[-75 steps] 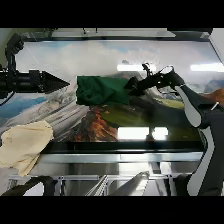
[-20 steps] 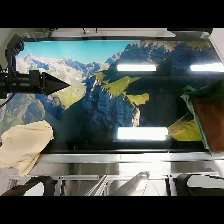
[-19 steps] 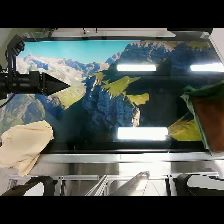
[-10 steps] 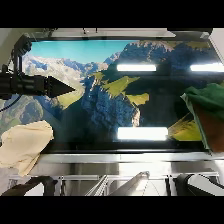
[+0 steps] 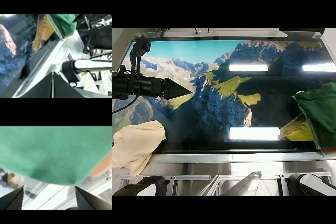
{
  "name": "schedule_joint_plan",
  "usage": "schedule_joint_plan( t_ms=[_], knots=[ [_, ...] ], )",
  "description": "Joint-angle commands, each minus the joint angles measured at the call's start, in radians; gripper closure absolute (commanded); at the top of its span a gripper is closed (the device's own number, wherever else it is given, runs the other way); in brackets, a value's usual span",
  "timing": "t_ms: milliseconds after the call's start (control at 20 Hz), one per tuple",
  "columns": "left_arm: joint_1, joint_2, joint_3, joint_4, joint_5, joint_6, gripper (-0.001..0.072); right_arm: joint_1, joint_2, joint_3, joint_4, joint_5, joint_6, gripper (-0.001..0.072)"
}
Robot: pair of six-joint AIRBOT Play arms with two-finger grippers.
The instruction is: Fold the shirts.
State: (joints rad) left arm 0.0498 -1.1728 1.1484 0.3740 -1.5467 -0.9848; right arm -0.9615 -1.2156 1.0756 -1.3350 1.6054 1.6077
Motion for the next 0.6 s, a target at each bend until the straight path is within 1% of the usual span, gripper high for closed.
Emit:
schedule_joint_plan(
  t_ms=[0, 100, 150, 200, 250, 300, 400, 450, 500, 550],
  knots=[
    [-0.002, 0.000, 0.000, 0.000, 0.003, 0.001, 0.0703, -0.002, -0.002, -0.015, -0.004, 0.011, -0.004, 0.0000],
    [-0.002, 0.000, 0.000, 0.000, 0.004, 0.002, 0.0703, -0.002, -0.002, -0.003, 0.050, 0.047, 0.017, 0.0003],
    [-0.002, 0.000, 0.000, 0.000, 0.008, 0.008, 0.0703, -0.002, 0.000, 0.006, 0.123, 0.060, 0.016, 0.0084],
    [-0.001, 0.000, 0.001, 0.000, 0.018, 0.019, 0.0703, -0.001, 0.003, 0.013, 0.217, 0.065, 0.011, 0.0383],
    [-0.001, 0.000, 0.006, 0.000, 0.038, 0.019, 0.0703, 0.002, 0.011, 0.018, 0.348, 0.056, -0.027, 0.0670],
    [0.000, 0.000, 0.020, 0.001, 0.058, 0.019, 0.0703, 0.010, 0.022, 0.019, 0.478, 0.041, -0.072, 0.0692],
    [0.019, 0.000, 0.066, 0.001, 0.077, 0.014, 0.0704, 0.043, 0.045, 0.019, 0.725, 0.016, -0.196, 0.0693],
    [0.038, 0.000, 0.095, 0.002, 0.085, -0.005, 0.0705, 0.068, 0.058, 0.019, 0.821, 0.006, -0.247, 0.0693],
    [0.060, 0.000, 0.122, 0.010, 0.084, -0.044, 0.0704, 0.102, 0.078, 0.019, 0.865, -0.011, -0.275, 0.0693],
    [0.080, 0.004, 0.147, 0.045, 0.081, -0.082, 0.0705, 0.154, 0.108, 0.018, 0.858, -0.040, -0.304, 0.0693]
  ],
)
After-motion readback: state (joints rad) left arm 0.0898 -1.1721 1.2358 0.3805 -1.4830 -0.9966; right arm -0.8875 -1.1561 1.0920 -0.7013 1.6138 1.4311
